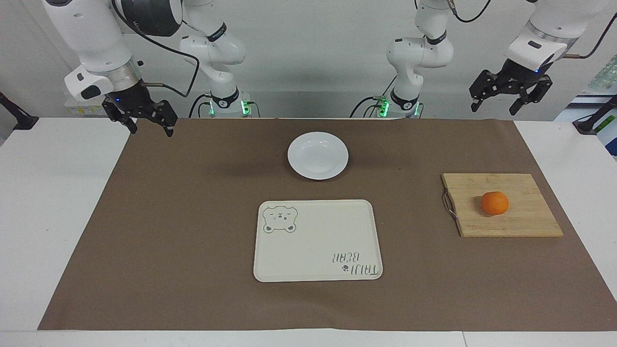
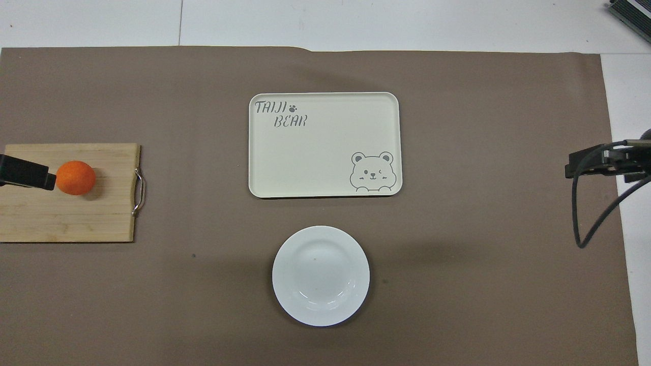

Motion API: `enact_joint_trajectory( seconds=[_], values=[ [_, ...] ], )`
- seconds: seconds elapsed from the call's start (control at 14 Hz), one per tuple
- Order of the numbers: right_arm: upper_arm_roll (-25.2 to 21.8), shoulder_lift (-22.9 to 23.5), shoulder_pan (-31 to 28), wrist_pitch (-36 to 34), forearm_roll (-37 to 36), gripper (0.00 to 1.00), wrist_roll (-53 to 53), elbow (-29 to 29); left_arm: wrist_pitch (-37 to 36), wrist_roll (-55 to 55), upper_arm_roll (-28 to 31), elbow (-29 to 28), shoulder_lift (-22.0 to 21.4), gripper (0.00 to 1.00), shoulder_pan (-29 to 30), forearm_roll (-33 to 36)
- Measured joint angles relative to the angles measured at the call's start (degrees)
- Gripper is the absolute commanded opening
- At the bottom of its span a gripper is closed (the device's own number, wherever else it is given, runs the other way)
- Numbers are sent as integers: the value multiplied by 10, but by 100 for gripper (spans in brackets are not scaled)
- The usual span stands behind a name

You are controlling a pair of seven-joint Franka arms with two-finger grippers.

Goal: Place orange and plate with both arms

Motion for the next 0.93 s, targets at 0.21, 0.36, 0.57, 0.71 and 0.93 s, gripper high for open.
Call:
enact_joint_trajectory(
  seconds=[0.21, 0.36, 0.57, 0.71, 0.93],
  values=[
    [0, 0, 0, 0, 0, 100, 0, 0, 0, 0, -2, 0, 0, 100, 0, 0],
    [0, 0, 0, 0, 0, 100, 0, 0, 0, -1, -8, 0, 0, 100, -1, 0],
    [0, 0, 0, 0, 0, 100, 0, 0, 1, -2, -3, 0, 0, 100, 0, 0],
    [0, 0, 0, 0, 0, 100, 0, 0, 24, 1, 2, -5, 0, 100, 4, 0],
    [0, 0, 0, 0, 0, 100, 0, 0, 69, 68, 4, -31, 0, 100, 33, -2]
  ],
)
